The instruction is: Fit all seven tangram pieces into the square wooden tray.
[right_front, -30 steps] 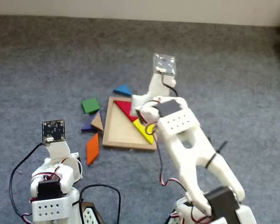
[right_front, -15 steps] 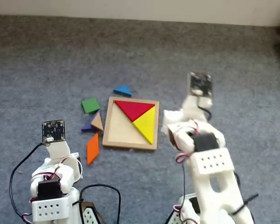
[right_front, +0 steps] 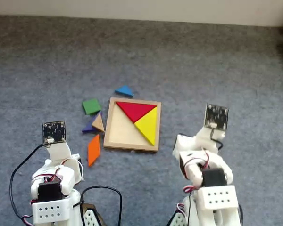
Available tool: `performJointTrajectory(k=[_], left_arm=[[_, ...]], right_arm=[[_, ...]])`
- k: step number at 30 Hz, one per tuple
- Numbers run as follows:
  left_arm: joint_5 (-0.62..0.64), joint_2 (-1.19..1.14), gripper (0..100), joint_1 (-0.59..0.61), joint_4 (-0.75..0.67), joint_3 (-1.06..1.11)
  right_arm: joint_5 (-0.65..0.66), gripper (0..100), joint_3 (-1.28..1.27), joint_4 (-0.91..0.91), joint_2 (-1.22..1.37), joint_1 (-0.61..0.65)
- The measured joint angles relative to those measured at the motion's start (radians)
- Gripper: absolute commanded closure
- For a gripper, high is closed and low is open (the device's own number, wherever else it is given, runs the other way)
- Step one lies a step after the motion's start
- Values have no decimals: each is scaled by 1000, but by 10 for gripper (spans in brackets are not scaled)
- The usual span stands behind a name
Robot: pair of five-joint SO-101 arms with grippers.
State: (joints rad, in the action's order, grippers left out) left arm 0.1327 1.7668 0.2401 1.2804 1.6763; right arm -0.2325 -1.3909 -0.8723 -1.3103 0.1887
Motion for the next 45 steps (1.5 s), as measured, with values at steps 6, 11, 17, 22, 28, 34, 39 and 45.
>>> performJointTrajectory(k=[6, 11, 17, 22, 28, 34, 39, 45], left_arm=[[0, 0, 990, -12, 0, 0], [-2, 0, 989, -118, 0, 0], [-2, 0, 989, -209, 0, -31], [-2, 0, 989, -158, 0, -175], [-120, 0, 989, -123, -55, -304], [-305, -38, 925, -130, -83, -431], [-316, -269, 835, -195, -51, -586], [-242, -729, 736, -224, 20, -807]], right_arm=[[38, 993, -167, 0, -204, -38], [91, 993, -284, -2, -399, -91], [95, 993, -285, -2, -502, -89], [95, 993, -285, -2, -502, -89], [97, 993, -285, -95, -502, -89], [100, 993, -285, -180, -502, -89], [100, 993, -285, -201, -502, -89], [100, 993, -285, -201, -502, -89]])
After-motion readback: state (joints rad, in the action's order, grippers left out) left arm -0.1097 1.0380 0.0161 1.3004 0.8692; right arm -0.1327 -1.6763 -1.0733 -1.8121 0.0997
